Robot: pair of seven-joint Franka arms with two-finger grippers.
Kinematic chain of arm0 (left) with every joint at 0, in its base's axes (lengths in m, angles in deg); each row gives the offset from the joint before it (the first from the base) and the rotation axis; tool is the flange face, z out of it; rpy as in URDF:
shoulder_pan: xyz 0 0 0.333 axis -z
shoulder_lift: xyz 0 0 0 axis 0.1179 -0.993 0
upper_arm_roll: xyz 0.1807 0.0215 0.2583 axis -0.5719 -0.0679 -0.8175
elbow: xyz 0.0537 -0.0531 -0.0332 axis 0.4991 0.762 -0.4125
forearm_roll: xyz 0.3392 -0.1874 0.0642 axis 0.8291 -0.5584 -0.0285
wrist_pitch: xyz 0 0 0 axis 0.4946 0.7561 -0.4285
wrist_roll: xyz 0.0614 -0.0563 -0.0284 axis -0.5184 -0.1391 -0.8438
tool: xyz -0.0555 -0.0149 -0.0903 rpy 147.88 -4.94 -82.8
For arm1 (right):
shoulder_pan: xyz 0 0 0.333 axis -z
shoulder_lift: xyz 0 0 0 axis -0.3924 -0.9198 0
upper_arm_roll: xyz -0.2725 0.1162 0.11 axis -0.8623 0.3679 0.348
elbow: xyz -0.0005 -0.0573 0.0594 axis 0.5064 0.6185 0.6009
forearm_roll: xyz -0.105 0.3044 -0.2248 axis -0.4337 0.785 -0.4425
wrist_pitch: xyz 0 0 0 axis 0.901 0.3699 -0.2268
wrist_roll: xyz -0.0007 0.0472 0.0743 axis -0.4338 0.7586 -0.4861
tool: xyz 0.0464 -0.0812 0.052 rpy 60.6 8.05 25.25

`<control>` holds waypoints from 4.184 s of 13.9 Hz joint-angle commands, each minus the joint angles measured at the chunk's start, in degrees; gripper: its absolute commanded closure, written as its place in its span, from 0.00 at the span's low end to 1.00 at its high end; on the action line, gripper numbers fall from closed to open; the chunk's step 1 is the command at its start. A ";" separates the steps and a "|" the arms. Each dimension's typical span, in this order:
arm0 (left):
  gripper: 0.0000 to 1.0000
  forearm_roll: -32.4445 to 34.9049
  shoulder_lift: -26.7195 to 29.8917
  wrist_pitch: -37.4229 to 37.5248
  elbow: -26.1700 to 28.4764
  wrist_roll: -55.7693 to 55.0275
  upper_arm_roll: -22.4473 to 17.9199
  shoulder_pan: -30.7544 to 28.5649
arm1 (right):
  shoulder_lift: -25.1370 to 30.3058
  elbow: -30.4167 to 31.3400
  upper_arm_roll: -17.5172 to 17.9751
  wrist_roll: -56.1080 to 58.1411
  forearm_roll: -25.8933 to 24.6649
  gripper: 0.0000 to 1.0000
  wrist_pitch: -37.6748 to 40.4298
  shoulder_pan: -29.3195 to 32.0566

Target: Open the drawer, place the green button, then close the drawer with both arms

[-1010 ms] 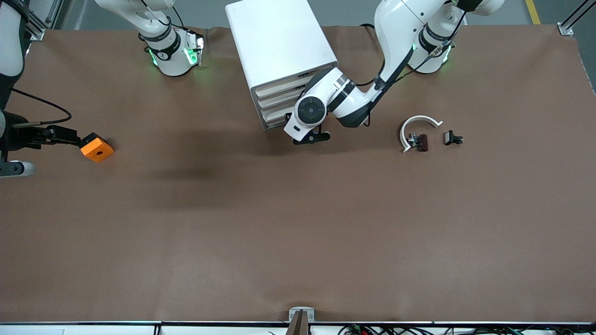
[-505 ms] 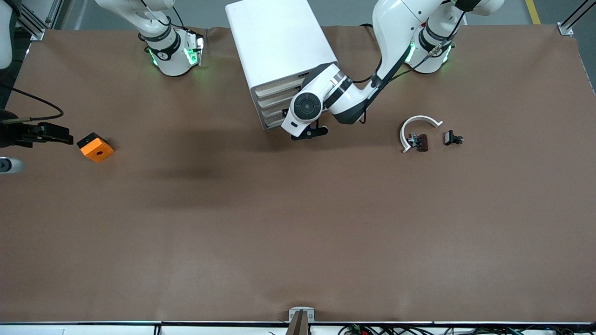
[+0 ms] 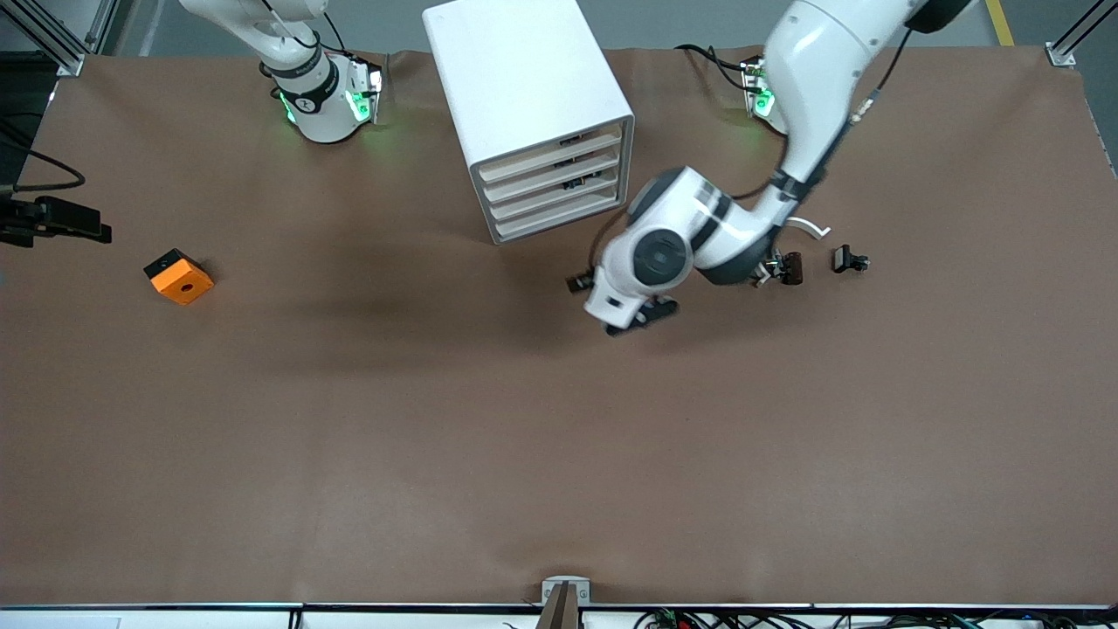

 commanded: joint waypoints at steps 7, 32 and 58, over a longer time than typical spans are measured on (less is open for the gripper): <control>0.00 13.75 9.75 4.95 -1.51 6.88 0.49 -14.91 | 10.70 9.78 0.09 0.39 1.48 0.00 -6.40 1.14; 0.00 4.90 40.96 29.55 0.51 50.22 -17.18 -20.46 | 19.06 19.99 0.18 -7.08 1.12 0.00 -11.42 -0.88; 0.00 4.80 39.91 30.08 -1.86 52.77 -13.57 -21.08 | 21.87 22.98 1.76 -7.00 1.30 0.00 -12.83 0.88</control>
